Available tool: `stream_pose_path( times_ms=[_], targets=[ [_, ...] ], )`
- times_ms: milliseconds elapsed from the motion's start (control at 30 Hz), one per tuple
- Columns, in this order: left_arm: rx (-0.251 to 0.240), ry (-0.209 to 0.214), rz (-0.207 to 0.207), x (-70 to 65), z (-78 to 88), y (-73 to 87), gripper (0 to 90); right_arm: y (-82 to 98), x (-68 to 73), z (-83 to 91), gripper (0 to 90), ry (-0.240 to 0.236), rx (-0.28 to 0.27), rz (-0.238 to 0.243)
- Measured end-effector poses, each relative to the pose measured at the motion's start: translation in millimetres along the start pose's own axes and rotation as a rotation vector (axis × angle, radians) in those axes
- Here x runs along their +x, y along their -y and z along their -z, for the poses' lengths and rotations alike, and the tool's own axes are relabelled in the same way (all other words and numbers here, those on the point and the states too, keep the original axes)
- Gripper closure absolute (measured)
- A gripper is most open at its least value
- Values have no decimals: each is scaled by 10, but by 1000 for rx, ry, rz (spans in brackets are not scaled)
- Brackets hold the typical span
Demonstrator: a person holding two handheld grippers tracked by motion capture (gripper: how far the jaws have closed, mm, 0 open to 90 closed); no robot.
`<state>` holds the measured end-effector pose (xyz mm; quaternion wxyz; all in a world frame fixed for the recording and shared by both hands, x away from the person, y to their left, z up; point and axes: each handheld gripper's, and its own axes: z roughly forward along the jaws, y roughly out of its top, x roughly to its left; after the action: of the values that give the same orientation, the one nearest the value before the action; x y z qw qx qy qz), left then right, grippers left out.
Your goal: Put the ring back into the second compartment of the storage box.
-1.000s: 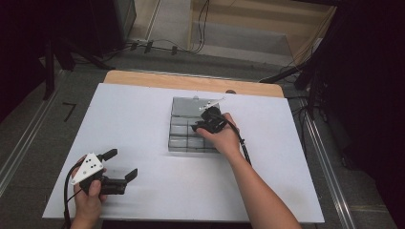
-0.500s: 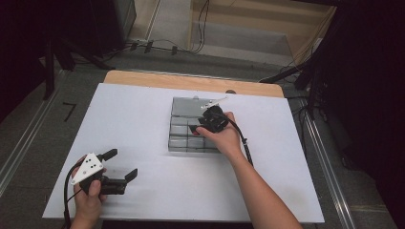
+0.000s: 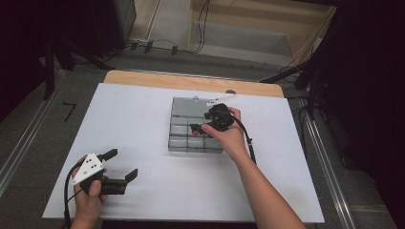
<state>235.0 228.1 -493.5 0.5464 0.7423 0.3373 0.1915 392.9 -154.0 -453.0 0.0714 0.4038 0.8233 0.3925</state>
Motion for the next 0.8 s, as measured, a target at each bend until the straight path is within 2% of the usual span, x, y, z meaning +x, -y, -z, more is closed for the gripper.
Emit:
stream_pose_path(
  times_ms=[33,133,267,533,800],
  targets=[
    [0,1,1,-1,-1,0,0,-2,0,9,78,11,-7,-6],
    [1,0,-1,-2,-1,0,0,2,-23,50,74,-10,-29,-30],
    [0,-1,-2,-3,-2,1,0,16,-36,90,13,-21,-32,-24],
    [2,0,-5,-5,-2,1,0,56,-75,182,0,-19,-55,-21],
    [2,-1,-10,-8,-6,1,0,106,-139,283,0,2,-82,-40]
  ],
)
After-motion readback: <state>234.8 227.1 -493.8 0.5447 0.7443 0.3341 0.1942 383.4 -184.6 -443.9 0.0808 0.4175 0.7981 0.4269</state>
